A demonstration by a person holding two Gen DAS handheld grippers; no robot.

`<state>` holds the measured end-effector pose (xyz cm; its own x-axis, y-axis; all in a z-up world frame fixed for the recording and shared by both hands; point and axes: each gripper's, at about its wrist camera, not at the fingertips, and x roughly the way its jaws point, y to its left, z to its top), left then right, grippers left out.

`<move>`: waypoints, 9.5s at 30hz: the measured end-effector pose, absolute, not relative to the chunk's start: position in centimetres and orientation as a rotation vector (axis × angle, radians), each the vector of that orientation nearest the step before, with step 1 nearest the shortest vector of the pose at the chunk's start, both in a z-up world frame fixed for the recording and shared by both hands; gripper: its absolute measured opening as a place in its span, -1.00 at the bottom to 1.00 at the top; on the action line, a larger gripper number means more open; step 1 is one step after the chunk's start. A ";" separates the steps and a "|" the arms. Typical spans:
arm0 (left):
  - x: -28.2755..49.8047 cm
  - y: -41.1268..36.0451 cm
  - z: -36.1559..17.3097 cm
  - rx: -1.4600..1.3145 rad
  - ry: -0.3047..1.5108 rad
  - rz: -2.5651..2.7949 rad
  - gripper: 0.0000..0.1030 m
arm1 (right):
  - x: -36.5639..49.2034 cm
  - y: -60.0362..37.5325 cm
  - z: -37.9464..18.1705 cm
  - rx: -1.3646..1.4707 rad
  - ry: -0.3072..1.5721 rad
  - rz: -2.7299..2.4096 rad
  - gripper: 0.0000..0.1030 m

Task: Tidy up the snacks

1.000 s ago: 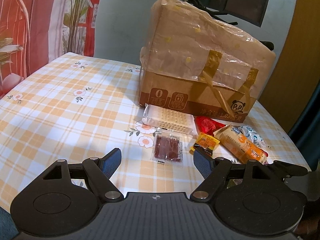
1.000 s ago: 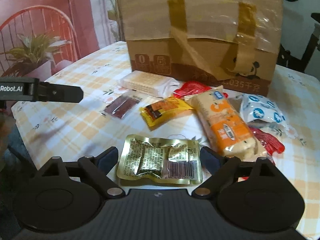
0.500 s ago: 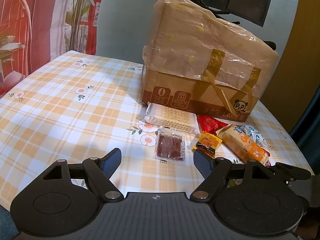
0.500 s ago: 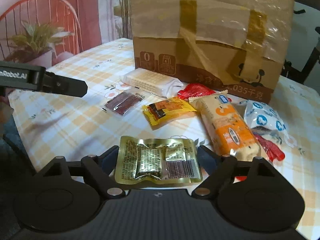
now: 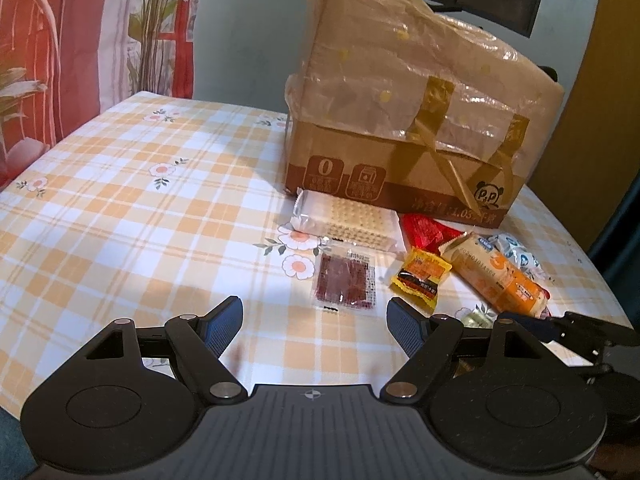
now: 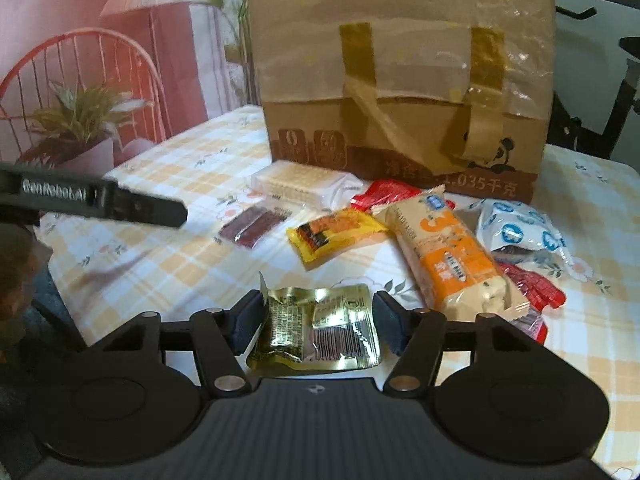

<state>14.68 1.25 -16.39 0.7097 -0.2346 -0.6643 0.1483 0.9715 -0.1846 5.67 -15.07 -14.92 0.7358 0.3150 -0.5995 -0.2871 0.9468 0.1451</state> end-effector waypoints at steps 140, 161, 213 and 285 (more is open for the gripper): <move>25.6 2.6 -5.6 -0.087 0.477 -0.180 0.25 | 11.9 -25.0 -4.0 0.067 0.262 0.178 -0.10; 26.0 0.3 -13.2 -0.015 0.673 -0.218 0.25 | 13.8 -24.9 -15.7 0.050 0.653 0.096 0.56; 25.6 -6.7 -16.2 0.183 0.723 -0.450 0.26 | 13.4 -25.1 -15.9 0.098 0.605 0.138 0.20; 20.1 -3.3 -19.2 0.023 0.744 -0.255 -0.01 | 14.2 -25.6 -16.4 0.118 0.648 0.049 0.16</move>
<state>20.12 -3.32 -19.16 0.7067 -0.2209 -0.6722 0.2374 0.9690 -0.0689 14.15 -25.58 -16.40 0.7964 0.0828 -0.5991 -0.0090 0.9921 0.1252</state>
